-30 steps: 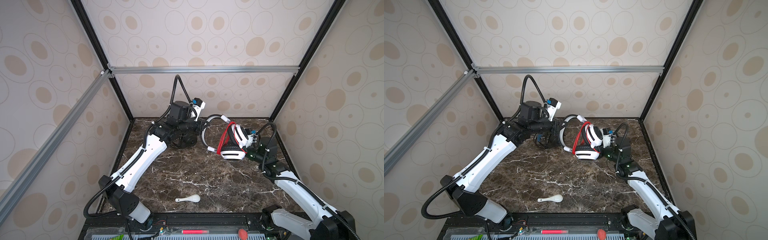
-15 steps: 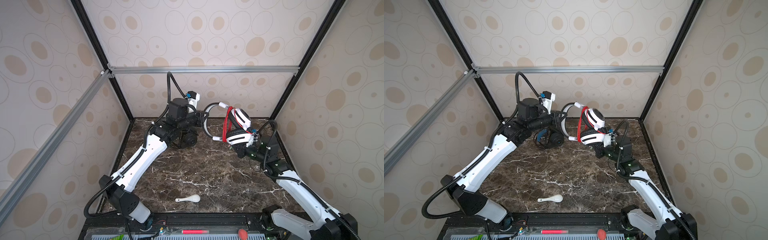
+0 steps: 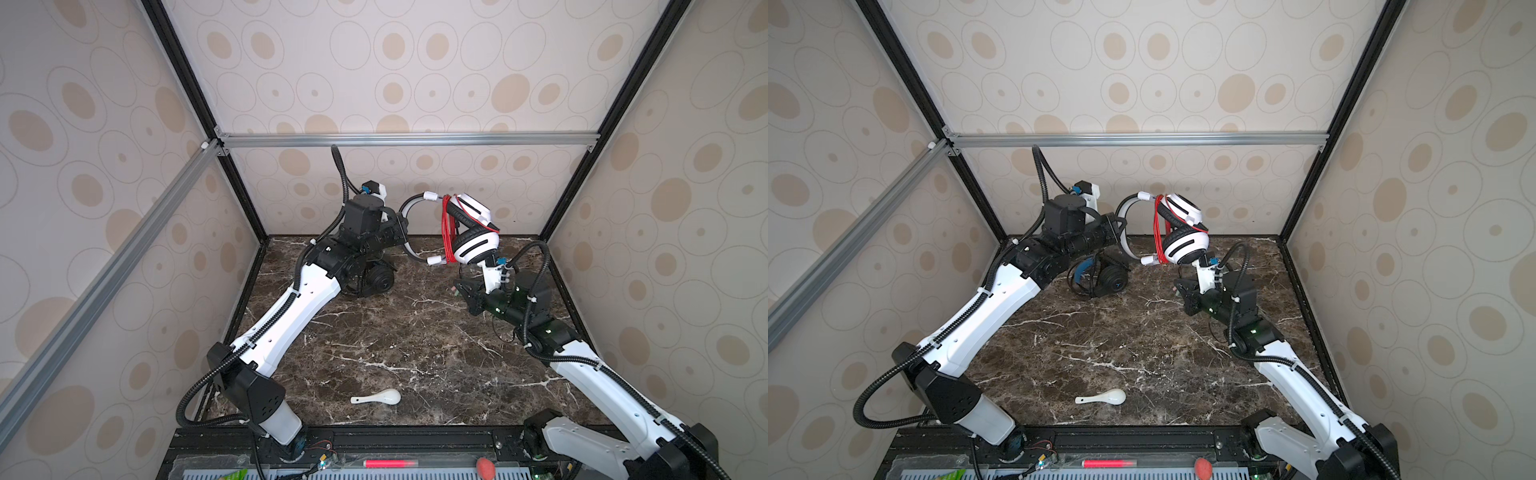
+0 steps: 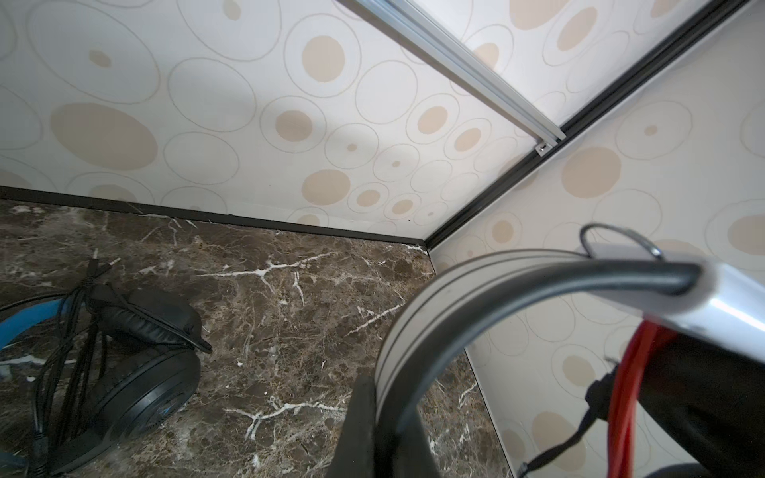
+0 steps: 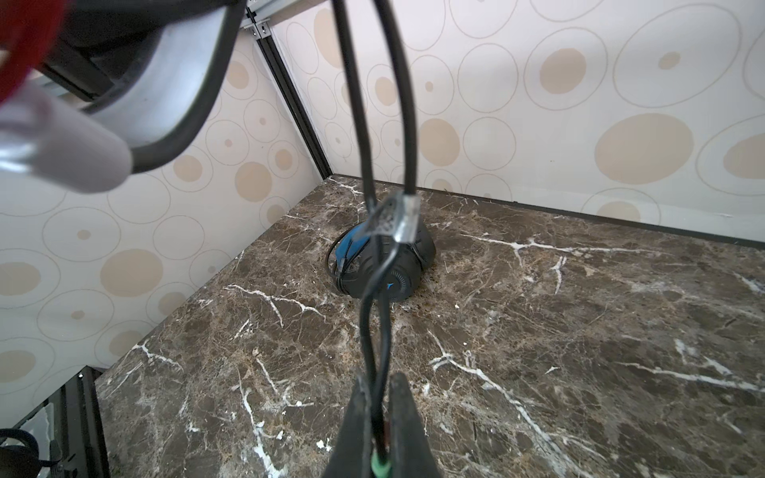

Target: Wrap the headphones

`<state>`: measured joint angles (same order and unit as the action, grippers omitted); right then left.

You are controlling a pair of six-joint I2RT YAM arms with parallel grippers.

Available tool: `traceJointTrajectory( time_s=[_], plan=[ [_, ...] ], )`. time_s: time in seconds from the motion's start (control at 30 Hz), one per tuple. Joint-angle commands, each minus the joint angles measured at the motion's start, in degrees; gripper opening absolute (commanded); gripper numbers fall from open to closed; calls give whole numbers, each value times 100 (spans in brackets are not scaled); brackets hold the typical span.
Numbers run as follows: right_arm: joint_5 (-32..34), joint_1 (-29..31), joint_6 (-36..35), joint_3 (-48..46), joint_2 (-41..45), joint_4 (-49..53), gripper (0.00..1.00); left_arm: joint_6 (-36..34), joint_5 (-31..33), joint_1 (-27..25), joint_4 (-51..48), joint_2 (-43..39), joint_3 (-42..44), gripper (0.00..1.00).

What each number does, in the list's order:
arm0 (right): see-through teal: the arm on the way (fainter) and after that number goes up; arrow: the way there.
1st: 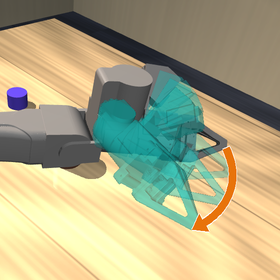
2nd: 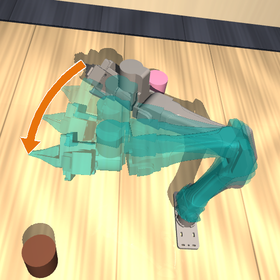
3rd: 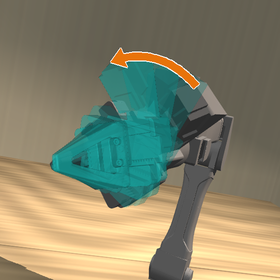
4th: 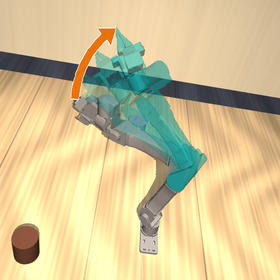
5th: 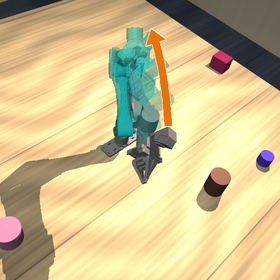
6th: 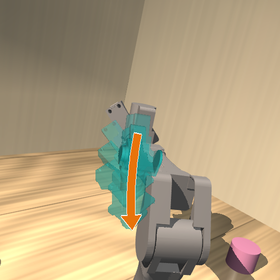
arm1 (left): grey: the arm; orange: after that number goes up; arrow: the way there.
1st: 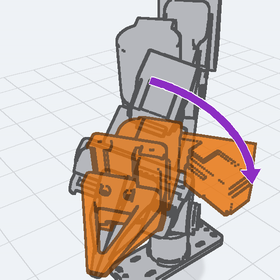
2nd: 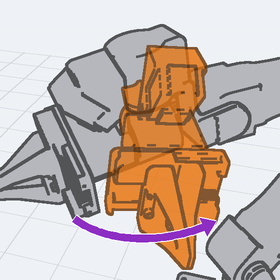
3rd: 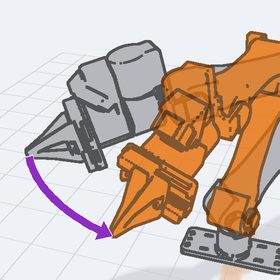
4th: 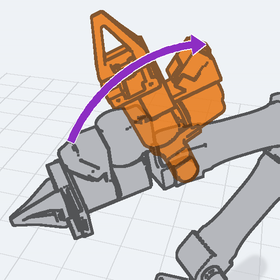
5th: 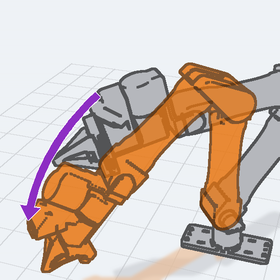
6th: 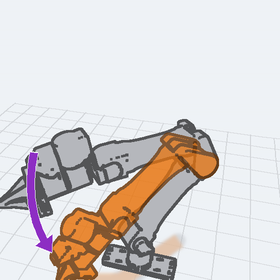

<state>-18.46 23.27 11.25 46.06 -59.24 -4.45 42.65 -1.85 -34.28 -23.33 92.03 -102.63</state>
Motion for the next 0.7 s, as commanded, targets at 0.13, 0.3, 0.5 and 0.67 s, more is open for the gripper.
traceJointTrajectory(
  time_s=[0.13, 0.3, 0.5, 0.67],
  plan=[
    [506, 342, -322, 120, 157, 552, 0, 711, 1112, -39, 434, 92, -629, 0],
    [614, 415, -289, 75, 281, 586, 0, 953, 1274, -45, 572, 155, -528, 0],
    [825, 584, -438, 149, 352, 742, 0, 859, 1424, -55, 345, 456, -933, 0],
    [1112, 933, -871, 456, 212, 1285, 0, 781, 1595, -70, 352, 601, -917, 0]
  ],
)
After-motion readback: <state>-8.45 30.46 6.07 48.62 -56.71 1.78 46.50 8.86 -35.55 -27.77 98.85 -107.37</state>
